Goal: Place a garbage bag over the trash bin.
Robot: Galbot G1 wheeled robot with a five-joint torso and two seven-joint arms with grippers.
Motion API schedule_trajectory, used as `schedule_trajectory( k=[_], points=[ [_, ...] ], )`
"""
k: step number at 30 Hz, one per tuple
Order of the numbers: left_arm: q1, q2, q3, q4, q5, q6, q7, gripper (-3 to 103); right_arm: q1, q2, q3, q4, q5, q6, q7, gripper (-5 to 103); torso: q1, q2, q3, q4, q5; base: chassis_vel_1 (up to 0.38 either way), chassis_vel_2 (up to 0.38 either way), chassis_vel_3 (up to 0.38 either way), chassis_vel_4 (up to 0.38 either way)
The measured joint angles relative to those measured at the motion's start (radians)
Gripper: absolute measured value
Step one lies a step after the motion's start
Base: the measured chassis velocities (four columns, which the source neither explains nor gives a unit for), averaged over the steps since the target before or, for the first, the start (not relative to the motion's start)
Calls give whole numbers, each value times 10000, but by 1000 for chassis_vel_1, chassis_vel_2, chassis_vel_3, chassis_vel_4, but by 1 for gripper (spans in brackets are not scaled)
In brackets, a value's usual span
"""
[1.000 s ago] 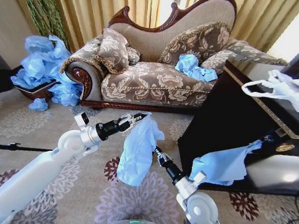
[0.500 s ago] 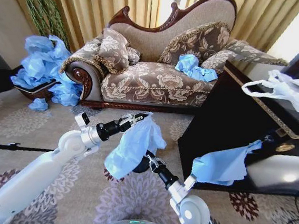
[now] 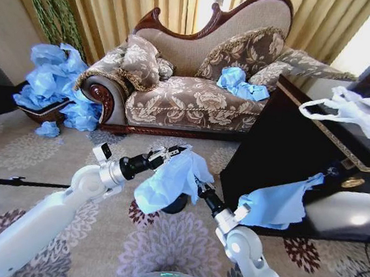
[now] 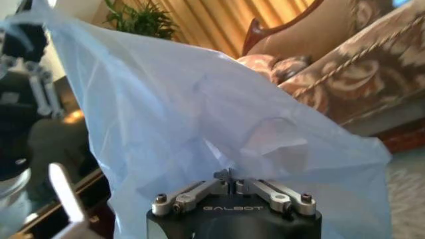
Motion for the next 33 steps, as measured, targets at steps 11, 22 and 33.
schedule_trajectory(
  k=[11,22,33],
  points=[
    [-1428,-84,1480,642,-43,18,122,0,332,-99,-311,-203,612,-496,-525,0,0,0,0,-2,-1,0,0,0,0],
    [-2748,-334,2776,1043,-129,66,115,0,597,-95,-490,-463,387,-502,-1364,0,0,2,0,-1,-2,0,0,0,0],
    [-3870,-201,4282,987,-301,186,35,0,1223,85,-460,-1301,-995,-93,-1230,0,1,2,0,1,-1,0,0,0,0]
  ],
)
